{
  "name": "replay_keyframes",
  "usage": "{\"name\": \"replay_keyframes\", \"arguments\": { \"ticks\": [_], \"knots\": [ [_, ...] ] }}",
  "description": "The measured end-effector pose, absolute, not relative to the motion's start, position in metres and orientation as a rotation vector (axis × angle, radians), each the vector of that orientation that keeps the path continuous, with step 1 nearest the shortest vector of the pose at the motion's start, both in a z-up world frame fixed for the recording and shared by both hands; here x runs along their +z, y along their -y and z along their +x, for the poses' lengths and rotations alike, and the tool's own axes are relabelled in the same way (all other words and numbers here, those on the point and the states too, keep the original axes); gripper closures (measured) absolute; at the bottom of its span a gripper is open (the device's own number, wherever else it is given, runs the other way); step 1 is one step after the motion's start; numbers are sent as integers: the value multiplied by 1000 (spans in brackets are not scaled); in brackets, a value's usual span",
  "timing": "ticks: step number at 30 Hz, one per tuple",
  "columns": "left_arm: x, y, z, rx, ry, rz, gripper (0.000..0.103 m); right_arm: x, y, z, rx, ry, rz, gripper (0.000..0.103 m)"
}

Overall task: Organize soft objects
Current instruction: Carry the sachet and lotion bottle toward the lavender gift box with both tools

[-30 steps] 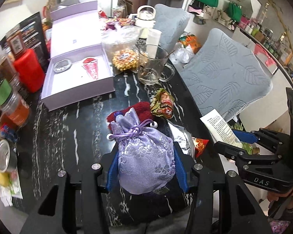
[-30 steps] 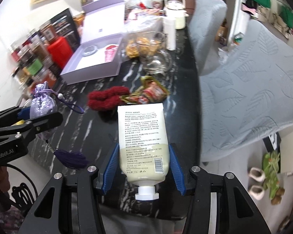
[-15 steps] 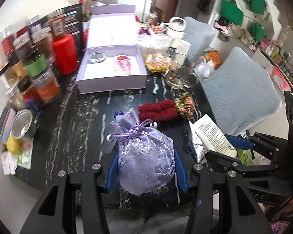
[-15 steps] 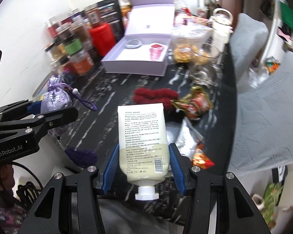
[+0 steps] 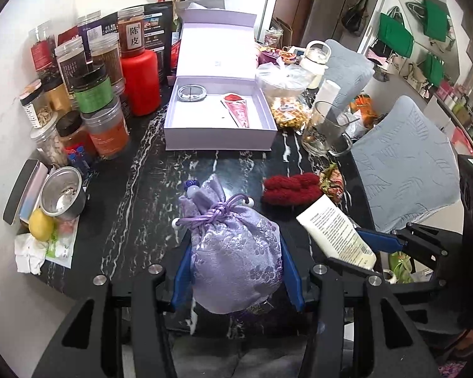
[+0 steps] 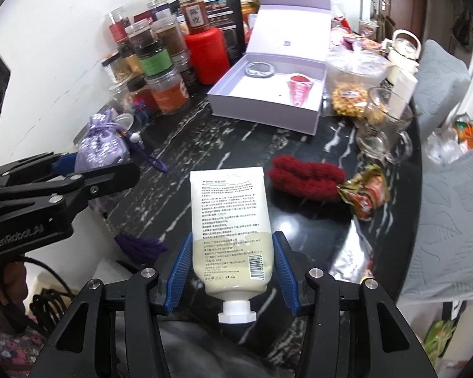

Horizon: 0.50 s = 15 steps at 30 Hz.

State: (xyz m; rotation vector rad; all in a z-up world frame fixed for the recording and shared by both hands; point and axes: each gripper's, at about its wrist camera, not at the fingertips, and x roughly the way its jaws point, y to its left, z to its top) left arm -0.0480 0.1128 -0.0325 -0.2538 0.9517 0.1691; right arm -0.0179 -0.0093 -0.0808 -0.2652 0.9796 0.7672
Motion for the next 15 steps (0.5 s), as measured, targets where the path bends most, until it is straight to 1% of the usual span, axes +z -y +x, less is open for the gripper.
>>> {"name": "replay_keyframes", "arguments": {
  "ticks": [15],
  "knots": [
    [-37, -170, 0, 97, -998, -225, 54, -76, -41, 22, 702, -1021, -206, 53]
  ]
}}
